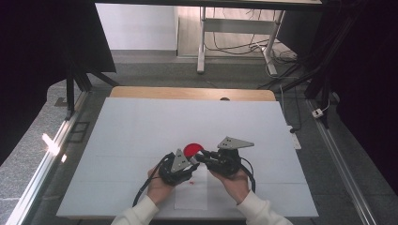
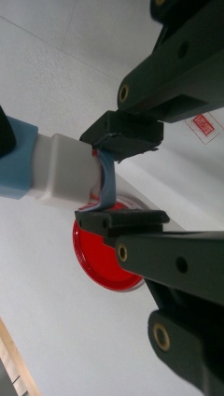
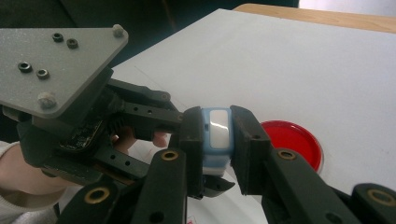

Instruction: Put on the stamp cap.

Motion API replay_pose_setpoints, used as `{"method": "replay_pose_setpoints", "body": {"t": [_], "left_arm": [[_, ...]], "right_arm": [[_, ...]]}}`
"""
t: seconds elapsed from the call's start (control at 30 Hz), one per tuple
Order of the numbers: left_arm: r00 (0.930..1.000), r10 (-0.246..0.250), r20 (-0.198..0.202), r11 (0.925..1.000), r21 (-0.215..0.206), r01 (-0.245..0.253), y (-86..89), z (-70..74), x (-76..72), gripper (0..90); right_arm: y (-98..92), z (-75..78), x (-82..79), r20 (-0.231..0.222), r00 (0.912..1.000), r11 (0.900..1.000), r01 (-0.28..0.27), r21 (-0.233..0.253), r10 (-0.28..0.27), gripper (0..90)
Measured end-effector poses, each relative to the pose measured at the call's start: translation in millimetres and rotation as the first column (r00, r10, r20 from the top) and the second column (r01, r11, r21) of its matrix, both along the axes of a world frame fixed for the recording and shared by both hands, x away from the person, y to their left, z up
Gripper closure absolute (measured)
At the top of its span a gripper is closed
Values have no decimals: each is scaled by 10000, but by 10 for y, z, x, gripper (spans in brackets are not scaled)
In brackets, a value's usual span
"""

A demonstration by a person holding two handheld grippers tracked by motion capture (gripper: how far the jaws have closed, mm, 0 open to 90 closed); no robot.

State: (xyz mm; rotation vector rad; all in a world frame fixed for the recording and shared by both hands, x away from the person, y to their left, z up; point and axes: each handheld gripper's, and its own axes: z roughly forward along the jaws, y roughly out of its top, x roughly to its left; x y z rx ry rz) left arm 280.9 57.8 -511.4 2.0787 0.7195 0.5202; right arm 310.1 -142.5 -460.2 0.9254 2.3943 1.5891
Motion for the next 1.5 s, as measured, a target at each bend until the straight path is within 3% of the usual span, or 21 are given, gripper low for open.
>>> {"method": "replay_pose_setpoints", "body": {"t": [0.57,1.17,1.5], "left_arm": [[9991,5,425,9985,544,-28,-36,-3,-36,648],[9973,83,731,9989,464,-117,-40,26,-78,649],[9990,11,443,9995,322,-25,-25,0,-42,644]], "right_arm": [[-2,-8,21,-312,9995,9999,-73,-94,70,754],[5,-22,14,-482,9988,9999,-92,-56,89,757],[-15,-8,30,-462,9989,9999,-126,-35,124,755]]}}
